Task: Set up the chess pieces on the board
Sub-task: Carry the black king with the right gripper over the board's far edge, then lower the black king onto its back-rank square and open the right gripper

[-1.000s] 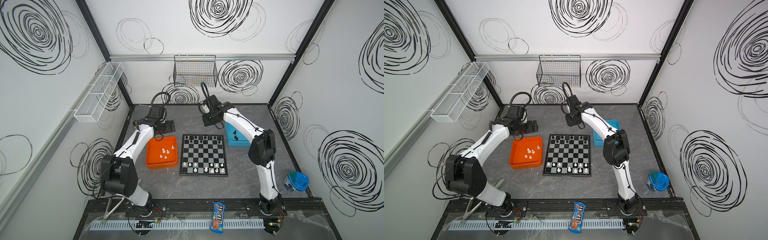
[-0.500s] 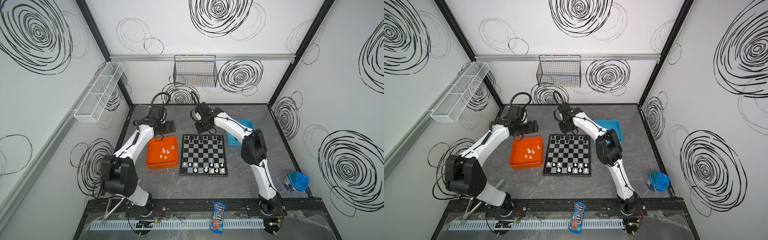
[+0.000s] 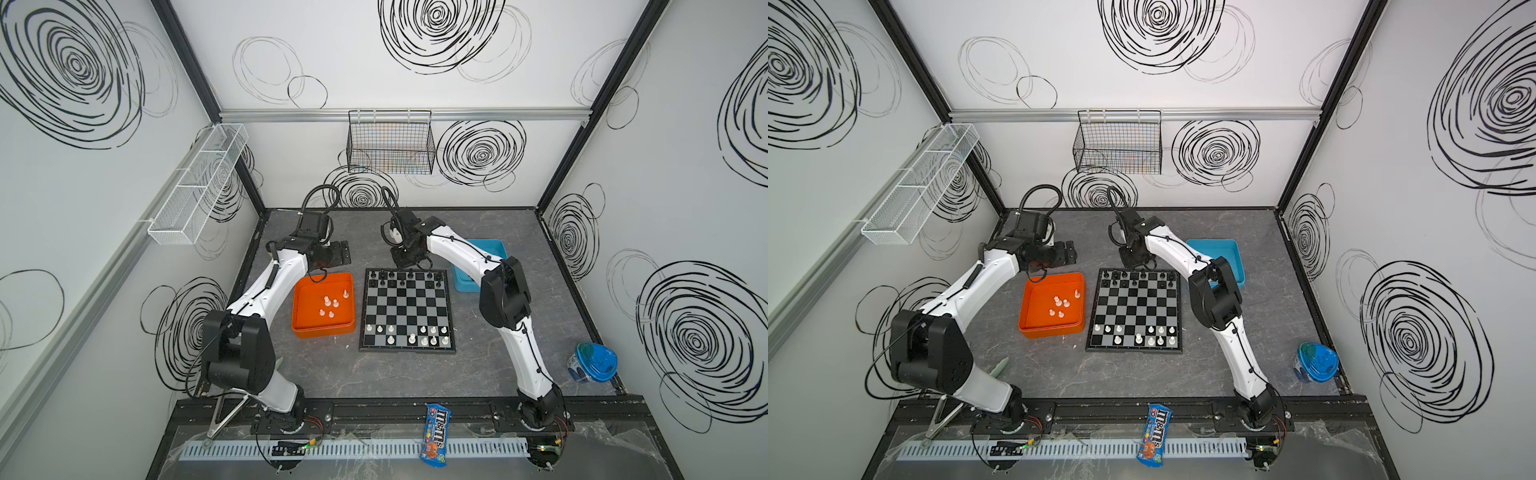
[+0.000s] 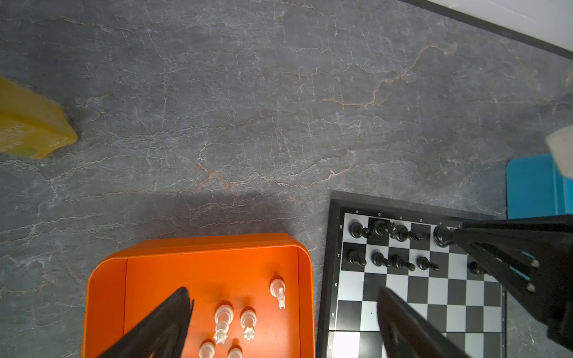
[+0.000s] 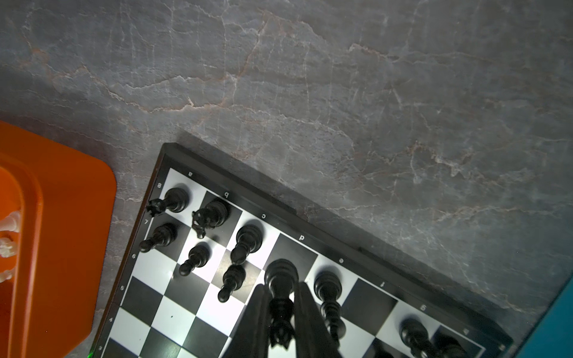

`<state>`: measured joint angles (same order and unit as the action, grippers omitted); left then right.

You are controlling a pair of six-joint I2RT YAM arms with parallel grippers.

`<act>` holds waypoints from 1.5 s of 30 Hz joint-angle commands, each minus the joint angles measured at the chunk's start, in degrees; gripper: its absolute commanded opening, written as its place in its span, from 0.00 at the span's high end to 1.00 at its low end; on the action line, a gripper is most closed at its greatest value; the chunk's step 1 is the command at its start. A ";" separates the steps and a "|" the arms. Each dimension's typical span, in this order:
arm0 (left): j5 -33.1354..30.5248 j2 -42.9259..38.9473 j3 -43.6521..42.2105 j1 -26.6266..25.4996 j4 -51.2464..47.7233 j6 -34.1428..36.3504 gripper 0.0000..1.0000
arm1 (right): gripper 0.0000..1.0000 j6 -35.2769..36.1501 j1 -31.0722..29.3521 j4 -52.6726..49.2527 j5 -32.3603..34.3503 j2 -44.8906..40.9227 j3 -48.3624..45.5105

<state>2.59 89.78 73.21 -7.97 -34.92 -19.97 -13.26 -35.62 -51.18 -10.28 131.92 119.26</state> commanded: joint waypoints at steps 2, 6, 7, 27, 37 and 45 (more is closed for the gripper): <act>0.31 -0.83 -0.70 0.76 1.44 -0.51 0.04 | 0.82 0.52 -0.29 -1.56 0.31 1.67 -1.02; 0.22 -0.83 -0.79 0.76 1.44 -0.43 0.04 | 0.82 0.57 -0.25 -1.57 0.26 2.11 -1.14; 0.16 -0.83 -0.79 0.76 1.44 -0.49 0.04 | 0.82 0.58 -0.31 -1.64 0.31 2.21 -1.09; 0.13 -0.57 -1.05 0.85 1.61 -0.48 0.04 | 0.75 0.61 -0.33 -0.93 0.43 2.39 -2.19; 0.06 -0.74 -1.14 0.85 1.61 -0.45 0.04 | 0.73 0.46 -0.31 -0.63 -0.17 1.59 -0.37; -0.04 -0.92 -1.29 0.85 1.54 -0.44 0.04 | 0.79 0.49 -0.31 -0.87 -0.76 2.34 0.42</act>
<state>2.57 89.78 72.69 -7.90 -34.59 -19.97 -12.86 -35.64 -51.11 -10.81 133.93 118.13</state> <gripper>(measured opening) 0.959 0.215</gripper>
